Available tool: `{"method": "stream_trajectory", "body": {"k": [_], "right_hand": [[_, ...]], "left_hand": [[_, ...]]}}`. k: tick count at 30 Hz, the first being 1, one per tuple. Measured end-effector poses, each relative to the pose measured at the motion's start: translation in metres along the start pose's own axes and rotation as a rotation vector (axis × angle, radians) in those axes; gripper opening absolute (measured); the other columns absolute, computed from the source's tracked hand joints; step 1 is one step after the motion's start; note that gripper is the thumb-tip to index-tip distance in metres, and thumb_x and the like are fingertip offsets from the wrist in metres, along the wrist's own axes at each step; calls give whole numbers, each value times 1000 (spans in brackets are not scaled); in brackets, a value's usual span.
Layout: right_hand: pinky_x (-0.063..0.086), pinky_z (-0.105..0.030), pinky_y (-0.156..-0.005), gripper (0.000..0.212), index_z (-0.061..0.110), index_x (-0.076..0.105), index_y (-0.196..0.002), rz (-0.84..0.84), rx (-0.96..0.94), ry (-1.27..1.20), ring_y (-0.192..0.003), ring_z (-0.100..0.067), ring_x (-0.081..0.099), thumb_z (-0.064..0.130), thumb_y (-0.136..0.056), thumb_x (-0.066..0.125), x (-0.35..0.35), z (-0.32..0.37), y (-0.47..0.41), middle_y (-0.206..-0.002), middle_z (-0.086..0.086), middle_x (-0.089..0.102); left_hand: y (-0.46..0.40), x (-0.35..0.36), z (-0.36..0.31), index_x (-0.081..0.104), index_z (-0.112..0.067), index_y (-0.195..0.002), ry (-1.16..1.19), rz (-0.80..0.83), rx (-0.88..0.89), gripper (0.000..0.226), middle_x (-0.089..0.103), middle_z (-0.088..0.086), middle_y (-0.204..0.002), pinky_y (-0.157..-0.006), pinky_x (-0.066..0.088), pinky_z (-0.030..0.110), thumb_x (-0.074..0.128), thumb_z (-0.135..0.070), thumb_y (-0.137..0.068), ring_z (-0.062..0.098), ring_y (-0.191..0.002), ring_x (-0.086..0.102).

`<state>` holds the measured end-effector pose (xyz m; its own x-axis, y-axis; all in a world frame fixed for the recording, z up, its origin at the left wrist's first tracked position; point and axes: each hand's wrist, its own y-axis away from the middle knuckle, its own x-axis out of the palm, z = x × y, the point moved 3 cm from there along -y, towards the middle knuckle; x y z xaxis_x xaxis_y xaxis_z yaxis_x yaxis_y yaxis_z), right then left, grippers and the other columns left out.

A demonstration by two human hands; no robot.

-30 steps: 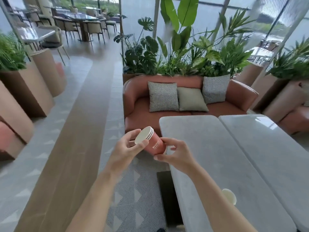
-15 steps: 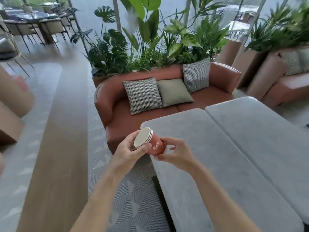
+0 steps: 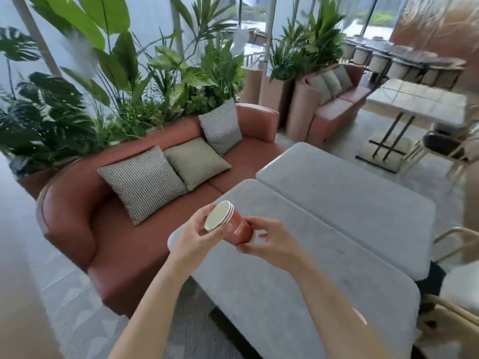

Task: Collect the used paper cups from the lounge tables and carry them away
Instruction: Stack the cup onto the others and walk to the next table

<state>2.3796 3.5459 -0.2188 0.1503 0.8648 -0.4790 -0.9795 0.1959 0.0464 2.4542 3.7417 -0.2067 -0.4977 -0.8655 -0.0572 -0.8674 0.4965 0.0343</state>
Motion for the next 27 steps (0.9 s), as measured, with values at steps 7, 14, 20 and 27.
{"method": "stream_trajectory", "body": {"k": [7, 14, 20, 27], "right_hand": [[45, -25, -92, 53, 48, 73, -117, -210, 108, 15, -111, 6, 66, 26, -73, 92, 6, 22, -2, -111, 26, 75], [42, -20, -89, 56, 52, 70, -116, -363, 268, 20, -111, 11, 65, 24, -73, 92, 0, 9, 24, -111, 30, 74], [42, -23, -90, 55, 47, 72, -122, -461, 341, 10, -112, 10, 64, 27, -73, 90, -27, -5, 43, -113, 29, 74], [43, -28, -92, 58, 67, 67, -111, -566, 334, -20, -112, 10, 65, 33, -70, 90, -78, -35, 63, -112, 31, 74]], "left_hand": [[-48, -19, -13, 67, -37, -129, -7, 233, 31, 47, 77, -15, -117, -81, 57, 20, 85, -19, -89, 4, -101, 75], [-68, 10, 1, 70, -35, -125, 23, 439, 20, 45, 79, -14, -112, -78, 58, 20, 87, -18, -87, 3, -96, 75], [-85, 56, 6, 72, -50, -118, 47, 551, -3, 46, 77, -13, -116, -87, 61, 30, 85, -44, -75, 9, -102, 75], [-102, 122, -9, 70, -43, -127, -16, 660, 14, 54, 76, -8, -121, -94, 60, 53, 81, -53, -76, 28, -110, 73]]}}
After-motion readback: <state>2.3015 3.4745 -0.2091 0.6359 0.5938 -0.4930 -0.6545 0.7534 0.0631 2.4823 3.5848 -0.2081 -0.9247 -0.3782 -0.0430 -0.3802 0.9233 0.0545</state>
